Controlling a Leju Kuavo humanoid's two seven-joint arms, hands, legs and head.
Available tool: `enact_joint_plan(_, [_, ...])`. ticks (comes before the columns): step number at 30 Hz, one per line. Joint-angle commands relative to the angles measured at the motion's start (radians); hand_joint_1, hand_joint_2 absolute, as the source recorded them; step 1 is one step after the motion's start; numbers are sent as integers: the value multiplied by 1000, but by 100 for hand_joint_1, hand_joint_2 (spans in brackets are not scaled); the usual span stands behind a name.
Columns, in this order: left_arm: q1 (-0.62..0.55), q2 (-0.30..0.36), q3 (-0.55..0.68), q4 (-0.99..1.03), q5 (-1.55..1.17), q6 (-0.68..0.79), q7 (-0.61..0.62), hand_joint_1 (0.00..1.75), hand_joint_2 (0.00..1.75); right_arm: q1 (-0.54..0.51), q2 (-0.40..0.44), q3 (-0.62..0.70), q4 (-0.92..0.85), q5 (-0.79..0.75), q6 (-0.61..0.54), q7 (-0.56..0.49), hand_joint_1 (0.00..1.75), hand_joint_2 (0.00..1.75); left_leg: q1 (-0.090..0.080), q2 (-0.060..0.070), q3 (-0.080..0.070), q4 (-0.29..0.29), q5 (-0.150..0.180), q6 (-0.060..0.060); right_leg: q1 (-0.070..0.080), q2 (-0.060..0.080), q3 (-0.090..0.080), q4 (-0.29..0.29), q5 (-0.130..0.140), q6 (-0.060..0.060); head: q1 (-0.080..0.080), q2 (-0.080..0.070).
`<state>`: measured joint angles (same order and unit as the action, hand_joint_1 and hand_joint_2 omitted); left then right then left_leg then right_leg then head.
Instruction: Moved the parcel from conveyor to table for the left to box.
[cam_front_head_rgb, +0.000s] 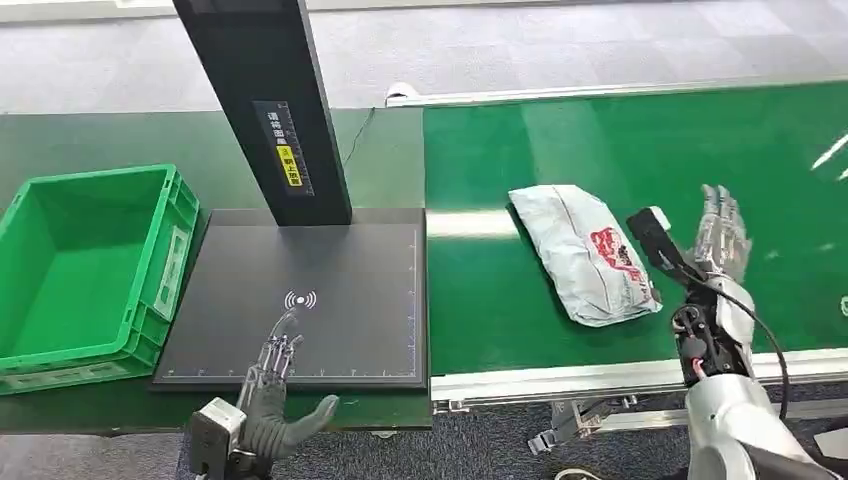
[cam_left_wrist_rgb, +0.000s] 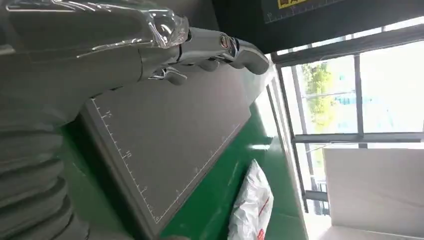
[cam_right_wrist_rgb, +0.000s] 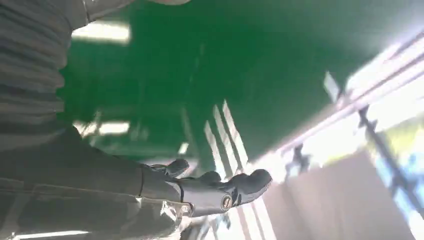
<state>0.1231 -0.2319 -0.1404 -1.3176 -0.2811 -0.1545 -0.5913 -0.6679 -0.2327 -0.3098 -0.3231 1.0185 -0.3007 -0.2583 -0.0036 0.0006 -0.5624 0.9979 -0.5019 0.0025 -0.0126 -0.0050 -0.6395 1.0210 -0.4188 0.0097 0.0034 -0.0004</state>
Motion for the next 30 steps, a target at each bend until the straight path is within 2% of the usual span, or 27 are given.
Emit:
enact_joint_plan(1, [-64, 34, -11, 133, 3, -12, -24, 0, 175, -129, 178, -2, 90, 4, 249, 2, 0, 175, 0, 6, 3, -2, 0, -2, 0, 6, 0, -1, 1, -1, 0, 0])
enact_joint_plan(2, [-66, 33, -11, 134, 3, -12, -24, 0, 175, -128, 185, 0, 87, 6, 258, 10, 0, 175, 0, 9, 4, -3, 0, -3, 0, 9, 1, -2, 2, -2, 0, 0])
enact_joint_plan(7, [-82, 27, -23, 132, -3, -17, -20, 0, 175, -124, 275, 2, 93, 4, 338, 53, 0, 175, 1, 4, 2, -1, 1, -2, 0, 4, -1, 0, 1, -1, 0, 0])
enact_joint_plan(9, [-88, 26, -26, 134, -5, -20, -15, 0, 175, -114, 287, 1, 93, 4, 343, 67, 0, 175, 1, 5, 4, -2, 1, -3, 1, 6, 2, -2, 1, -2, 0, 0])
enact_joint_plan(11, [-94, 25, -30, 136, -5, -24, -7, 0, 175, -96, 304, 25, 95, 35, 355, 131, 0, 175, 1, 4, 3, -2, 1, -3, 1, 4, 1, -1, 1, -1, 0, 0])
enact_joint_plan(14, [-93, 18, -32, 116, -2, -27, 20, 0, 175, -81, 327, 84, 104, 106, 375, 310, 0, 175, 1, 2, 2, -1, 1, -2, 1, 2, 0, 0, 0, -1, 0, 0])
enact_joint_plan(16, [-91, 13, -30, 98, -3, -32, 47, 0, 175, -77, 338, 105, 106, 138, 437, 393, 0, 175, 1, 2, 3, -1, 1, -2, 1, 3, 0, -1, 0, -1, 0, 0])
enact_joint_plan(21, [-89, 9, -32, 98, -1, -33, 60, 0, 175, -89, 353, 160, 106, 189, 472, 468, 0, 175, 1, 2, 2, -1, 1, -3, 1, 3, 0, 0, 0, -1, 0, 0])
enact_joint_plan(23, [-89, 8, -35, 100, 1, -32, 63, 0, 175, -93, 358, 195, 106, 229, 498, 540, 0, 175, 1, 2, 1, 0, 1, -2, 0, 2, -1, 0, 0, -1, 0, 0])
enact_joint_plan(30, [-82, 1, -29, 79, 11, -21, 77, 0, 175, -71, 367, 236, 106, 293, 535, 611, 0, 175, 1, 1, 3, -1, 1, -3, 1, 1, 1, -1, 0, -1, 0, 0])
